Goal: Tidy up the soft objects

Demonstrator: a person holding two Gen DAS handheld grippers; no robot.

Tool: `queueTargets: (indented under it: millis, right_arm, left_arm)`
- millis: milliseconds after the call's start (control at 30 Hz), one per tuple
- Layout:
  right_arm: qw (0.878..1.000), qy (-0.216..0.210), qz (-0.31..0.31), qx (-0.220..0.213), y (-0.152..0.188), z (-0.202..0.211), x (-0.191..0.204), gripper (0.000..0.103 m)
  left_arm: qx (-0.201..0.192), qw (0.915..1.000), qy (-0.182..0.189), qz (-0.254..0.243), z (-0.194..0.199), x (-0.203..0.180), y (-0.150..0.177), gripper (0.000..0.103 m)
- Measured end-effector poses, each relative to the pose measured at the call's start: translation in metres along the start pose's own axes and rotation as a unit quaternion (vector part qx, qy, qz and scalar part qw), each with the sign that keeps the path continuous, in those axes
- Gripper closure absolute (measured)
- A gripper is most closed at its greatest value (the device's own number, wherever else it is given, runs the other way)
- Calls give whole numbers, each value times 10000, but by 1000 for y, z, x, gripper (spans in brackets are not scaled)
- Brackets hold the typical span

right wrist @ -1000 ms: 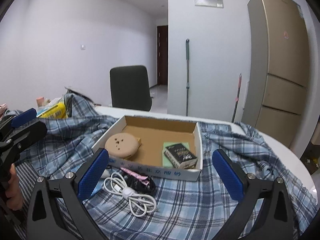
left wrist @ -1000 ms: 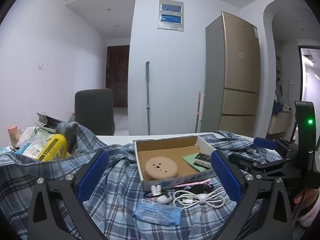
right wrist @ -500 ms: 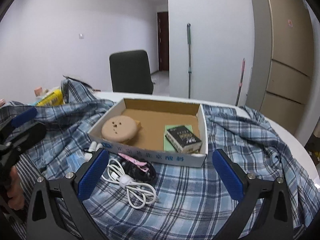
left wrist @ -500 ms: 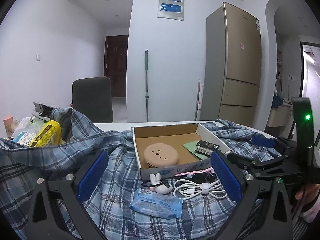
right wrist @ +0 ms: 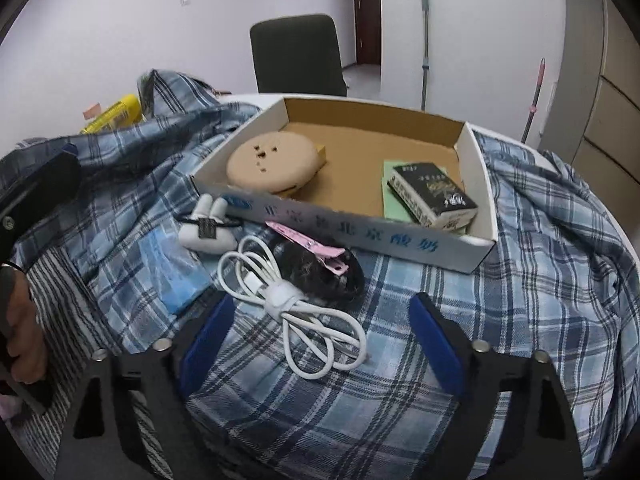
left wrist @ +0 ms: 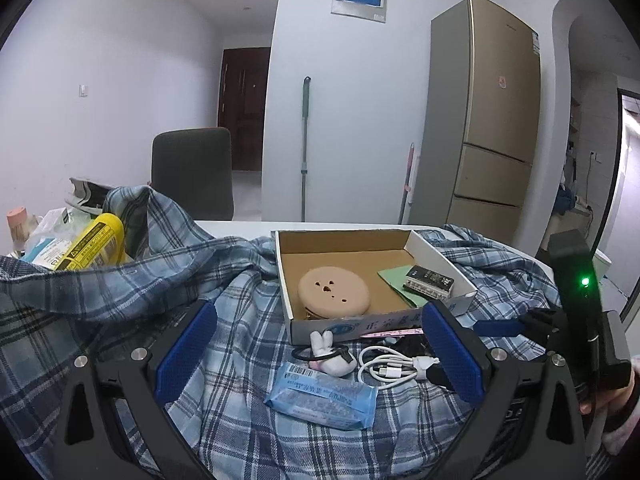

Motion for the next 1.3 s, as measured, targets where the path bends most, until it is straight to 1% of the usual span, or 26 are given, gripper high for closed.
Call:
queueTargets:
  millis: [100,167,200,233,267,300,400,433,467,500,533,567,600,733,833,900,1033,1100,1200,1300]
  right_arm:
    - [9998,15,-24,189,5,-7,-1,30]
    - [9995,-35,-49,308,8,-10,-2,39]
    - [9994,-43,-46,352,9,-11,-2,42]
    - [9992,-57,-38,394,10,-12,-1,49]
    - [9990,-81,-28,433,11,-13,0,53]
    - [9988,-106,-13,476,12,-15,1,53]
    - [9983,-130,37,563,15,-17,4,59]
    - [9984,-137,42,542,14,-16,4,66]
    - [9985,-160,44,531,14,-14,4,71]
    - [9983,-182,62,553,14,-14,5,74]
    - [9981,-180,102,580,15,-13,5,82]
    - [9981,-155,156,579,15,-11,6,86]
    - [9982,-125,208,550,14,-8,6,88]
    - [9985,-62,355,413,9,7,12,92]
    - [9995,80,261,165,4,28,7,92]
    - [9997,260,39,6,2,44,-3,92]
    - [9959,789,-400,-214,7,77,-36,92]
    - [9934,971,-587,-182,15,87,-51,92]
    - [9904,1160,-752,74,32,88,-67,92]
    - [9898,1019,-890,456,49,79,-71,91]
  left_arm:
    - [5,10000,13,-44,0,-1,1,0]
    - [13,10000,7,-76,0,-2,1,0]
    - [23,10000,-10,-84,0,-2,1,0]
    - [49,9999,-28,-89,-1,-2,2,0]
    - [111,9999,-31,-82,-3,-1,4,0]
    - [154,9999,-25,-72,-5,-1,5,0]
    - [236,9997,-49,1,-7,2,7,0]
    - [241,9997,-57,31,-7,3,7,0]
    - [246,9997,-58,40,-7,4,7,0]
    - [252,9997,-53,40,-8,4,8,0]
    - [257,9997,-45,40,-8,3,8,0]
    - [257,9997,-42,40,-8,3,7,0]
    - [252,9997,-46,40,-8,3,7,0]
    - [214,9998,-43,47,-7,3,6,0]
    - [172,9998,-38,38,-5,3,5,0]
    - [148,9999,-33,14,-4,1,4,0]
    - [105,9999,-12,-42,-2,-2,3,0]
    - [96,9999,-4,-70,-1,-3,3,0]
    - [107,9999,4,-80,-1,-4,3,0]
    - [118,9999,-10,-66,-2,-3,3,0]
Point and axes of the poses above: each gripper's, at about its wrist camera, not at the fingertips, and z roughly against the way its jaws point, x to its left, y to its underside, the point moved 7 cm from there along -z, roughly the way its jaws point, and after that the axes turned 13 degrees about -x, right-handed, at the moved point
